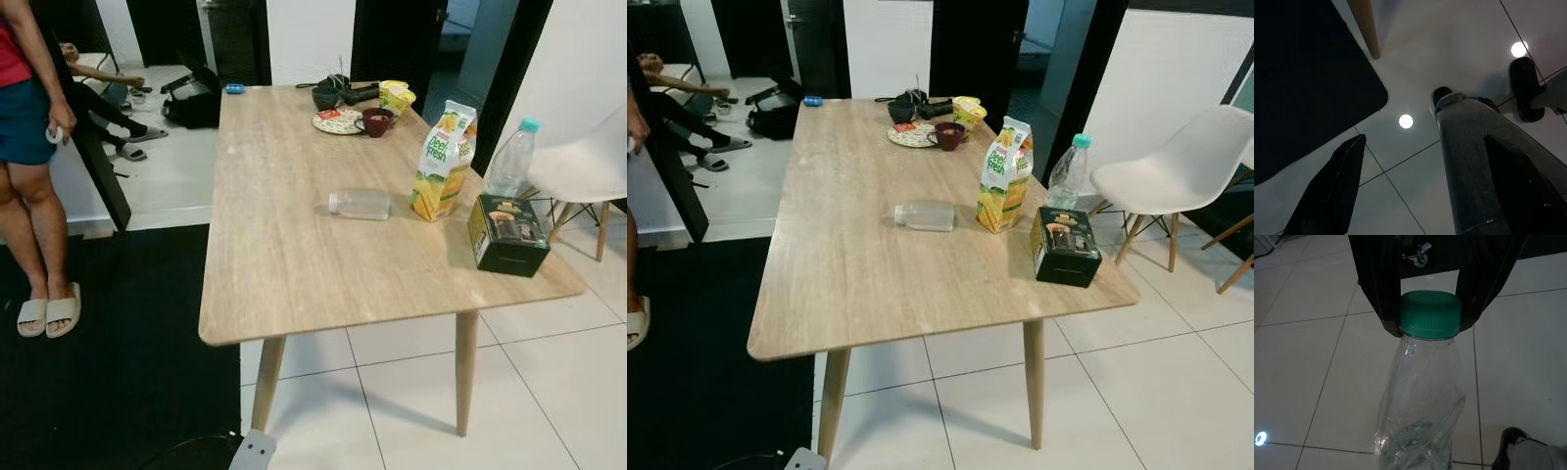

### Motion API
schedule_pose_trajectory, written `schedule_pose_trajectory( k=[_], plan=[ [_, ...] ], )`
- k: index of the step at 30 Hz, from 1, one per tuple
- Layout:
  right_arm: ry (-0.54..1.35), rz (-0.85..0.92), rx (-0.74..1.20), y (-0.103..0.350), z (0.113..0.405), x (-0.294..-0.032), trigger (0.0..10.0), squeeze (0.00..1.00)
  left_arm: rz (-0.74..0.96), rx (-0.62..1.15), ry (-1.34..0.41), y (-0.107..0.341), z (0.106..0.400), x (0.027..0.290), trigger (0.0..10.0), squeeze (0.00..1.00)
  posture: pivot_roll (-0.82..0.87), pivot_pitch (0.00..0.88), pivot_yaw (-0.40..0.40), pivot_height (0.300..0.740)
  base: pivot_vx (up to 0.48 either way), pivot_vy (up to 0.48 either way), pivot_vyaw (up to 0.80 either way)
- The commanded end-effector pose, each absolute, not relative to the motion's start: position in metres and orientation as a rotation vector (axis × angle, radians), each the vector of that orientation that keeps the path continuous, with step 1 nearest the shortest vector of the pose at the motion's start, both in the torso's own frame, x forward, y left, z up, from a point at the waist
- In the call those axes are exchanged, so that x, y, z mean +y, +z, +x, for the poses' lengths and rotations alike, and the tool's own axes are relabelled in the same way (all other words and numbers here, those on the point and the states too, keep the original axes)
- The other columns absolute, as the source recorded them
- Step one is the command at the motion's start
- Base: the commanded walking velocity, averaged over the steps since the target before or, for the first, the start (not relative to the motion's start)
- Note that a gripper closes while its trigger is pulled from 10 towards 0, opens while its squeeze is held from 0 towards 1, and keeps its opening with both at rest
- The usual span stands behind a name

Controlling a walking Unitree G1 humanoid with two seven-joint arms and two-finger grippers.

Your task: Restocking fridge

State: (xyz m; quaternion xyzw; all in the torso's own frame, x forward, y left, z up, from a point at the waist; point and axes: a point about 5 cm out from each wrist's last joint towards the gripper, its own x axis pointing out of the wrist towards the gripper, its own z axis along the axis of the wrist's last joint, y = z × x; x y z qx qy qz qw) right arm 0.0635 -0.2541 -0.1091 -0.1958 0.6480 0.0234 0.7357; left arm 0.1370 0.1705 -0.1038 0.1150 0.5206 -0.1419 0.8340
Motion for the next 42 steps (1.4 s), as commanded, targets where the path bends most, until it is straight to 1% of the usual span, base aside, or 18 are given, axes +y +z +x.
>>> schedule_pose_trajectory(
  k=[1,13,26,30,42],
  plan=[
    [0.039,-0.426,1.419,-0.108,0.066,-0.257,10.0,0.0,0.231,1.17,-0.318,-0.11,0.12,0.166,10.0,0.0,0.03,0.0,-0.071,0.74,-0.304,0.0,0.0],
    [0.034,-0.402,1.399,-0.106,0.073,-0.259,10.0,0.0,0.233,1.167,-0.32,-0.11,0.121,0.165,10.0,0.0,0.03,0.0,-0.076,0.74,-0.307,0.0,0.0],
    [0.024,-0.369,1.392,-0.105,0.075,-0.26,10.0,0.0,0.234,1.168,-0.32,-0.11,0.121,0.165,10.0,0.0,0.03,0.0,-0.074,0.74,-0.303,0.0,0.0],
    [0.029,-0.35,1.391,-0.105,0.076,-0.261,10.0,0.0,0.238,1.169,-0.319,-0.11,0.121,0.165,10.0,0.0,0.02,0.0,-0.074,0.74,0.0,0.0,0.0],
    [0.073,-0.334,1.404,-0.108,0.07,-0.254,10.0,0.0,0.238,1.171,-0.326,-0.11,0.12,0.165,10.0,0.0,0.02,0.0,-0.068,0.74,0.0,0.0,0.78]
  ],
)
